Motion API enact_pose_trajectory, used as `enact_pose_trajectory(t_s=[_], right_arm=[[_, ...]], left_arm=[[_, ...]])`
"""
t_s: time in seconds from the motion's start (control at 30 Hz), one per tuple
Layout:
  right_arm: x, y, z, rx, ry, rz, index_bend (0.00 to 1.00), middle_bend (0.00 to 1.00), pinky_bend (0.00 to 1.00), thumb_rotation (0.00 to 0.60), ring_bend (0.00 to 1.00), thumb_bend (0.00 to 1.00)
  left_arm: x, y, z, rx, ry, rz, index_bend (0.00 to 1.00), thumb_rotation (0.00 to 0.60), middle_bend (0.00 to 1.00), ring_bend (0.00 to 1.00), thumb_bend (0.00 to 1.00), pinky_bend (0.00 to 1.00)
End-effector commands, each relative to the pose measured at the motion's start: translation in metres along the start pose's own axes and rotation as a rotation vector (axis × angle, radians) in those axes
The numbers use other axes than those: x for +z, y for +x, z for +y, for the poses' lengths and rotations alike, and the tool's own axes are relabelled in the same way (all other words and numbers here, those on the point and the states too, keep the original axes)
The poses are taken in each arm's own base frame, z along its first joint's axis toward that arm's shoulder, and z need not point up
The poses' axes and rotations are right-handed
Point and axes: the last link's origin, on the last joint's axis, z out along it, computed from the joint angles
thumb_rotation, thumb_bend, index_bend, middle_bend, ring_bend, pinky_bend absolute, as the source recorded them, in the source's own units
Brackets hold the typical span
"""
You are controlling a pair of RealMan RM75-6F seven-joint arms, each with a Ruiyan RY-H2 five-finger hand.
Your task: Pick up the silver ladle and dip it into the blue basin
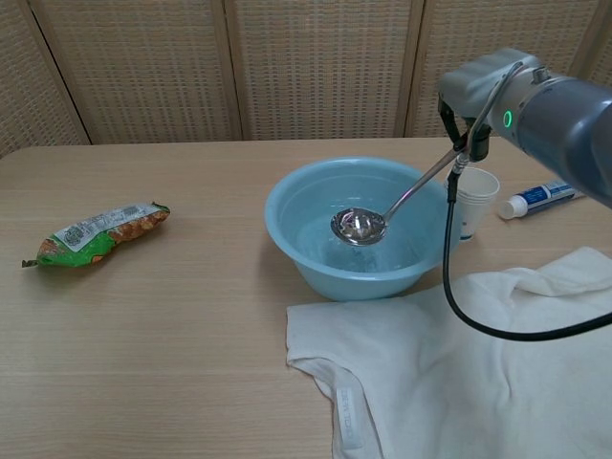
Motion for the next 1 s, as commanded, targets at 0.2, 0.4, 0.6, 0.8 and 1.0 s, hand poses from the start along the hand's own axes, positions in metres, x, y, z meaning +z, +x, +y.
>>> enact_pose_trajectory(t_s=[0.2, 0.4, 0.6, 0.8, 1.0], right_arm=[[0.0, 0.016, 0.012, 0.02, -0.017, 0.021, 0.72, 0.99, 1.0, 0.6, 1.0, 0.72], [0.001, 0.023, 0.018, 0.023, -0.027, 0.032, 0.72, 0.99, 1.0, 0.6, 1.0, 0.72], [-0.001, 0.029, 0.021, 0.012, -0.028, 0.045, 0.72, 0.99, 1.0, 0.6, 1.0, 0.72], [-0.002, 0.035, 0.021, 0.009, -0.028, 0.047, 0.72, 0.99, 1.0, 0.6, 1.0, 0.72], [-0.003, 0.039, 0.021, 0.003, -0.029, 0.053, 0.72, 0.99, 1.0, 0.6, 1.0, 0.72]], left_arm=[[0.0, 0.0, 0.001, -0.001, -0.003, -0.001, 0.0, 0.6, 0.0, 0.0, 0.0, 0.0], [0.0, 0.0, 0.001, -0.001, -0.002, -0.002, 0.0, 0.6, 0.0, 0.0, 0.0, 0.0], [0.0, -0.001, 0.002, -0.001, -0.004, -0.004, 0.0, 0.6, 0.0, 0.0, 0.0, 0.0], [0.0, -0.001, 0.001, -0.001, -0.002, -0.004, 0.0, 0.6, 0.0, 0.0, 0.0, 0.0], [-0.001, -0.001, 0.0, -0.002, 0.001, -0.005, 0.0, 0.6, 0.0, 0.0, 0.0, 0.0]])
